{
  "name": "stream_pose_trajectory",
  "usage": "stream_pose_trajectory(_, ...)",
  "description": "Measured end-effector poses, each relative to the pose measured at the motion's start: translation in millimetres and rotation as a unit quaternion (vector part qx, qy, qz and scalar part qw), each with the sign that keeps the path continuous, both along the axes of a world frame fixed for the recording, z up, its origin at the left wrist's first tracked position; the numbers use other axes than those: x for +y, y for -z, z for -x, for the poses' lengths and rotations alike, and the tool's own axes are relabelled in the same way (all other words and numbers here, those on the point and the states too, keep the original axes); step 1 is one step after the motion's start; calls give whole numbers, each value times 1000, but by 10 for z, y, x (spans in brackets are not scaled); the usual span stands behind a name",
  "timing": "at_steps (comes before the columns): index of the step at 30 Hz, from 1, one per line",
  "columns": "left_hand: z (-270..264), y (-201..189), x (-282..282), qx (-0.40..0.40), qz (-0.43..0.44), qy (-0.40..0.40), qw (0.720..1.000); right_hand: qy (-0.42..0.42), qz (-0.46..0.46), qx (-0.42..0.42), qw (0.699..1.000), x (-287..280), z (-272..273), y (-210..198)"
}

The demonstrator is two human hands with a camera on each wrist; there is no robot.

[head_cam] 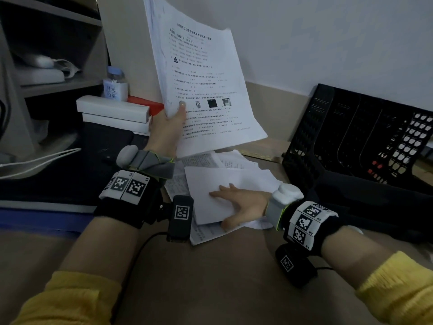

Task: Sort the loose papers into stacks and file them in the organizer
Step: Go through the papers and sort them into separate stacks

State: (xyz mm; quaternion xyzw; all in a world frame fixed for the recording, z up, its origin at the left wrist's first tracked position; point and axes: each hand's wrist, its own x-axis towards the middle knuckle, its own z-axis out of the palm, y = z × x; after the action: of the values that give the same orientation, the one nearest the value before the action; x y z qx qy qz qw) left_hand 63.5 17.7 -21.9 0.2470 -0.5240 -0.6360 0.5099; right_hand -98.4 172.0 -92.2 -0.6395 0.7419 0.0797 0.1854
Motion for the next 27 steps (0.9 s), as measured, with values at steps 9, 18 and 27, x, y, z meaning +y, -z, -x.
stream_pose_trajectory(9, 4, -1, 63, -6, 6, 10, 1000, 55, 206, 47, 976, 28, 94, -182)
stream_pose_trajectory(18, 33, 36, 56, 6, -1, -14, 1000, 246, 536, -86, 803, 41, 364, -363)
stream_pose_trajectory(27, 21, 8, 27, 21, 5, -48, 999, 419, 615, -289, 602, 69, 482, -420)
